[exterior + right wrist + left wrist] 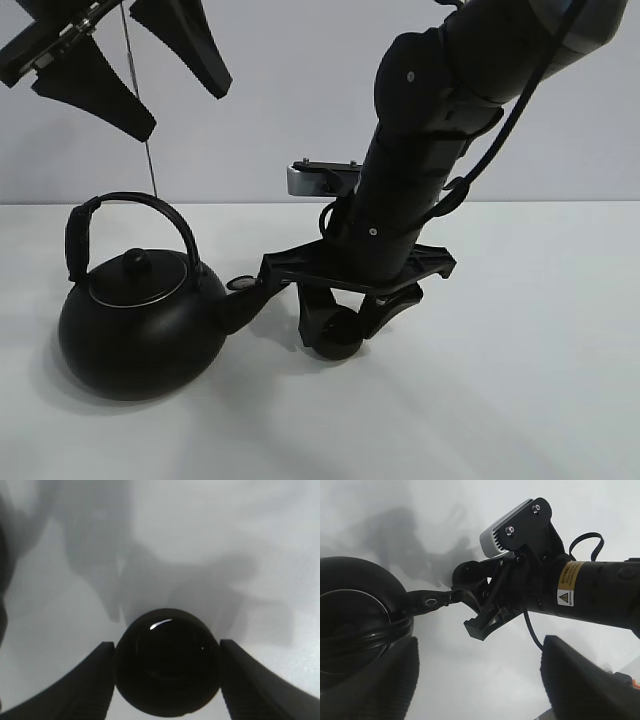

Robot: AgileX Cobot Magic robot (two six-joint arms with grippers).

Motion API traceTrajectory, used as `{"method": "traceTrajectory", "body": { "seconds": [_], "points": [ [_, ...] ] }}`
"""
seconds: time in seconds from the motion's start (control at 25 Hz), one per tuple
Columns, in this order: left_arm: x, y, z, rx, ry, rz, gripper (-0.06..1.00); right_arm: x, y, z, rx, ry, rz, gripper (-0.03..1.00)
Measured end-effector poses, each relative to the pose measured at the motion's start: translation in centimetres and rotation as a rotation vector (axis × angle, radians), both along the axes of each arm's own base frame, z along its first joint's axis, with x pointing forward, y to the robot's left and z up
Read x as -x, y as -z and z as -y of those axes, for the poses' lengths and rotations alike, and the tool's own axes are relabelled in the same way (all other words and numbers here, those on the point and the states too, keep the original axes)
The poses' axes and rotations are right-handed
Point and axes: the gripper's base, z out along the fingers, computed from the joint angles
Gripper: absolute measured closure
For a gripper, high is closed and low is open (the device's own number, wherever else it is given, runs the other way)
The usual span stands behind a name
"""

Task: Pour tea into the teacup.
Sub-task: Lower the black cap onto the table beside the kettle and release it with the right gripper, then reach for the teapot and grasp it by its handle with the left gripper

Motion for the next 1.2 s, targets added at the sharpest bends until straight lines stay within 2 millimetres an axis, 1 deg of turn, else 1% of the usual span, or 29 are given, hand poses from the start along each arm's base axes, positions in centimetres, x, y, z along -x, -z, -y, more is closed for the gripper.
{"method": "traceTrajectory", "body": {
  "seconds": [0.2,0.52,0.6,0.76,0.96,1.08,1.2],
  "points": [
    [0.0,0.0,0.0,0.000,0.000,0.000,0.44,0.0,0.0,0.0,0.001,-0.001,-0.001,0.50],
    [0.0,0.0,0.0,0.000,0.000,0.000,0.44,0.2,-0.1,0.0,0.003,0.003,-0.024,0.47],
    [0.0,0.0,0.0,0.000,0.000,0.000,0.44,0.3,-0.6,0.0,-0.009,0.008,-0.019,0.47],
    [0.0,0.0,0.0,0.000,0.000,0.000,0.44,0.5,-2.6,0.1,-0.031,0.007,0.007,0.47],
    [0.0,0.0,0.0,0.000,0.000,0.000,0.44,0.8,-4.6,0.7,-0.045,0.012,0.024,0.47],
    [0.0,0.0,0.0,0.000,0.000,0.000,0.44,0.6,-5.4,1.6,-0.043,0.030,0.016,0.47],
    [0.0,0.0,0.0,0.000,0.000,0.000,0.44,0.2,-6.1,3.3,-0.037,0.071,-0.001,0.47]
  ]
}}
